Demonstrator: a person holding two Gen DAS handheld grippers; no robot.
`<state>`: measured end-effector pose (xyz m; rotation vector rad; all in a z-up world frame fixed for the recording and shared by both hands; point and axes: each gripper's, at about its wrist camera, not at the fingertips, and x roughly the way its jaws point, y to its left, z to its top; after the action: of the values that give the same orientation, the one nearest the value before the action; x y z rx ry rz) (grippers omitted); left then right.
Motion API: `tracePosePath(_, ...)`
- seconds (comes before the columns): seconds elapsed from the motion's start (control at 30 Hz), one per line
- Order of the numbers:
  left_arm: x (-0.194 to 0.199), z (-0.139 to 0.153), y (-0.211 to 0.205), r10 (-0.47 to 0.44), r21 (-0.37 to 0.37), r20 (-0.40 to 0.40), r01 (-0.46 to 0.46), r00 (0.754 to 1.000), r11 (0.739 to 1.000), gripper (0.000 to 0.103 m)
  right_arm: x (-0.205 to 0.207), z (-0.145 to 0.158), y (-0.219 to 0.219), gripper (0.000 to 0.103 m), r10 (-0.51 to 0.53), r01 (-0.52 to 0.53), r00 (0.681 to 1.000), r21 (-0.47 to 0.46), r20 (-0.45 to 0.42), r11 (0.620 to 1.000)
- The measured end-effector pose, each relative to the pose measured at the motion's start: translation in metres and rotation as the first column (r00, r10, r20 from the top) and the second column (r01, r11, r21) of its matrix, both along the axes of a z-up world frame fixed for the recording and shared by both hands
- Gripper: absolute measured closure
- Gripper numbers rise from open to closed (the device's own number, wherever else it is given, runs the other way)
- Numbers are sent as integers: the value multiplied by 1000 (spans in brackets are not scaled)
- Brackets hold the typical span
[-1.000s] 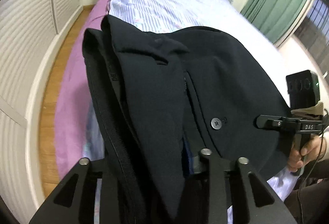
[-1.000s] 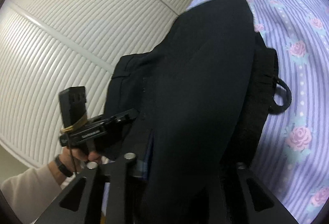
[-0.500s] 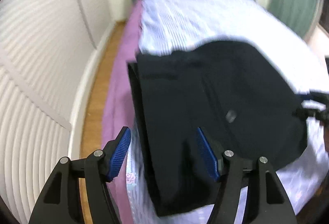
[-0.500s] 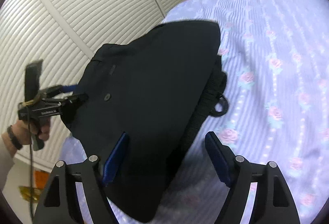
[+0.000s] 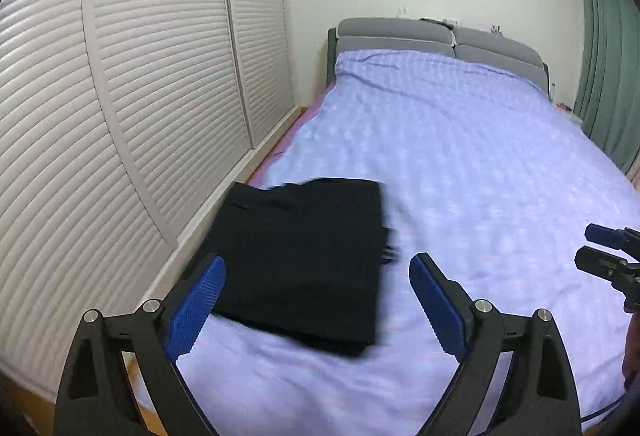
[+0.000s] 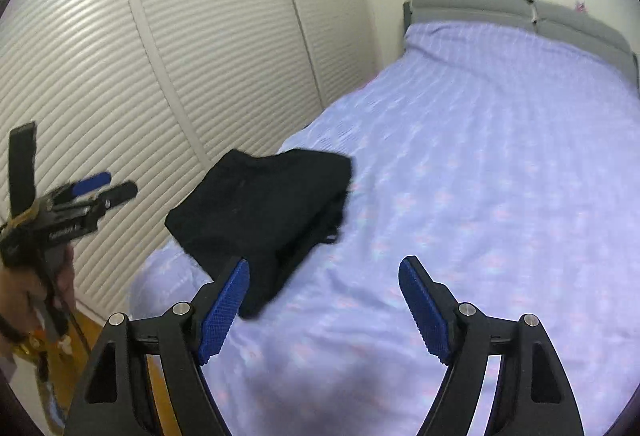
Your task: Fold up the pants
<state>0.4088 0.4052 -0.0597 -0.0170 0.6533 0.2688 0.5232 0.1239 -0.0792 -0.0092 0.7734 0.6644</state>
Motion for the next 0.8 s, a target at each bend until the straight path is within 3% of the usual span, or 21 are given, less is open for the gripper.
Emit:
tracePosePath(0.07,-1,-2,-46,-17,22,-1,17,1000,1000,9,-5,5,-37,16,-35,36,999,-6,20,999)
tracePosePath(0.23,2,-24,-159,-96,29,29,95,995,995,9,-23,-1,-151,16,-144,148,986,-49,86,988)
tracePosePath(0.43,-3,-57,-268,-195,35,84,193,977,981,9,-52,-27,-276,16,-275,290,941,-51,195,956)
tracePosePath(0.6,-26,-63,-327,-263,39,115,260,958,965,9,-96,-41,-354,16,-365,382,895,-19,255,924)
tracePosePath(0.8,-93,-30,-367,-275,53,171,270,946,961,9,-169,-6,-402,16,-436,464,833,0,341,886)
